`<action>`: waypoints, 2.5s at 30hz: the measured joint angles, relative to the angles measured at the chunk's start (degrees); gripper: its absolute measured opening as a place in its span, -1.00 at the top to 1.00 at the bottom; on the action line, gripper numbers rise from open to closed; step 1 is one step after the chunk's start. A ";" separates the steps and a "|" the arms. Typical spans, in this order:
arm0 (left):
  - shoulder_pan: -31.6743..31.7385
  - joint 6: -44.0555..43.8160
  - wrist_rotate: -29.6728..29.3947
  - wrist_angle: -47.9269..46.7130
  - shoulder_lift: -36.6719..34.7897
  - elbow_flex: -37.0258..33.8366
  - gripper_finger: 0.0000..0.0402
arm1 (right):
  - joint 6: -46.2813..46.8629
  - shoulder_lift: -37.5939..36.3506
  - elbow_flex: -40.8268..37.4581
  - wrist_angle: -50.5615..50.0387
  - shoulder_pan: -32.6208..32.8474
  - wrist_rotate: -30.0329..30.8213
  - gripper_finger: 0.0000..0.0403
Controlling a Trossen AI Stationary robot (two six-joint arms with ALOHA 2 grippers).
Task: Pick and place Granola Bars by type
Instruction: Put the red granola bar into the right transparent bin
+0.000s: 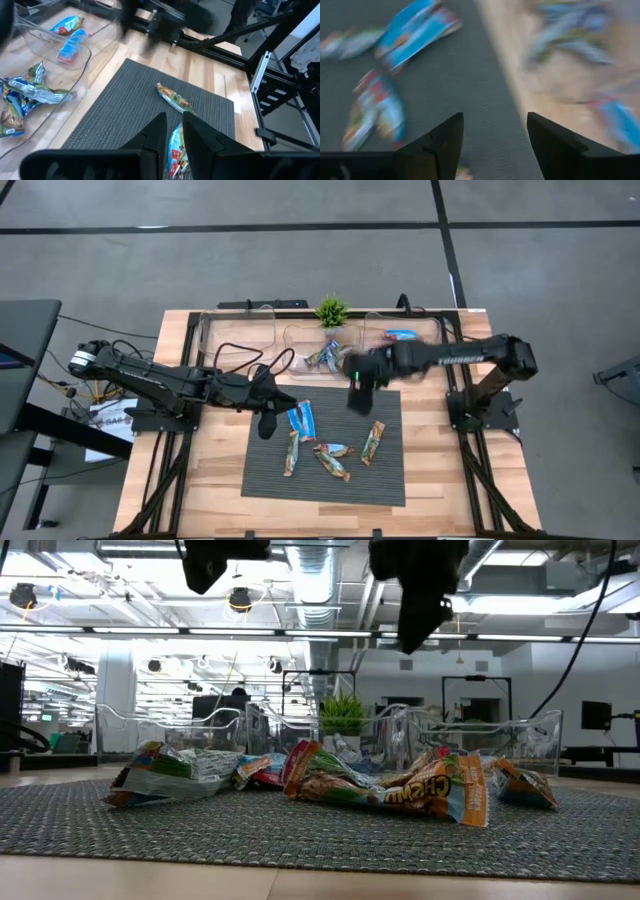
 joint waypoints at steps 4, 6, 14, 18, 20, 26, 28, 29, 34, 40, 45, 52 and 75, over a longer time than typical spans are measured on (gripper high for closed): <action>0.00 0.19 0.89 -0.96 0.02 0.00 0.73 | 1.40 2.28 -0.01 3.04 8.09 -4.80 -0.02; 0.00 0.28 1.32 -1.65 0.02 0.00 0.73 | 3.96 4.69 0.19 6.40 11.26 -5.07 -0.01; 0.00 -0.03 1.41 -4.40 0.02 0.00 0.73 | 6.49 17.02 0.91 11.88 18.48 -5.03 0.06; 0.00 -0.74 1.82 -5.14 0.03 0.00 0.73 | 5.90 22.45 2.47 11.70 19.30 -5.00 0.09; 0.00 -0.81 1.86 -5.22 0.04 0.00 0.73 | 5.75 24.25 2.91 12.28 19.28 -4.50 0.10; 0.00 -1.33 2.02 -5.20 0.04 0.00 0.73 | 5.16 26.08 3.73 13.18 18.04 -3.17 0.14; 0.00 -1.73 2.30 -5.29 0.04 0.00 0.73 | 5.11 26.52 3.88 13.66 17.29 -3.24 0.15; 0.00 -1.75 2.34 -5.15 0.04 0.00 0.73 | 5.04 26.54 3.71 13.25 16.97 -3.36 0.16; 0.00 -1.81 2.57 -5.25 0.04 0.00 0.73 | 2.79 27.43 3.71 12.95 15.72 -5.53 0.21; 0.00 -1.81 2.57 -5.29 0.04 0.00 0.73 | 2.08 27.85 3.77 13.47 15.40 -7.21 0.32; 0.00 -1.81 2.54 -5.73 0.04 0.00 0.73 | 2.05 27.85 3.77 13.44 14.90 -7.87 0.49; 0.00 -1.81 2.50 -6.24 0.04 0.00 0.73 | 2.57 27.85 3.77 13.57 14.58 -7.91 0.87; -0.02 -1.29 0.34 -4.52 0.04 0.00 0.73 | 14.64 11.78 3.71 8.83 3.71 9.39 1.00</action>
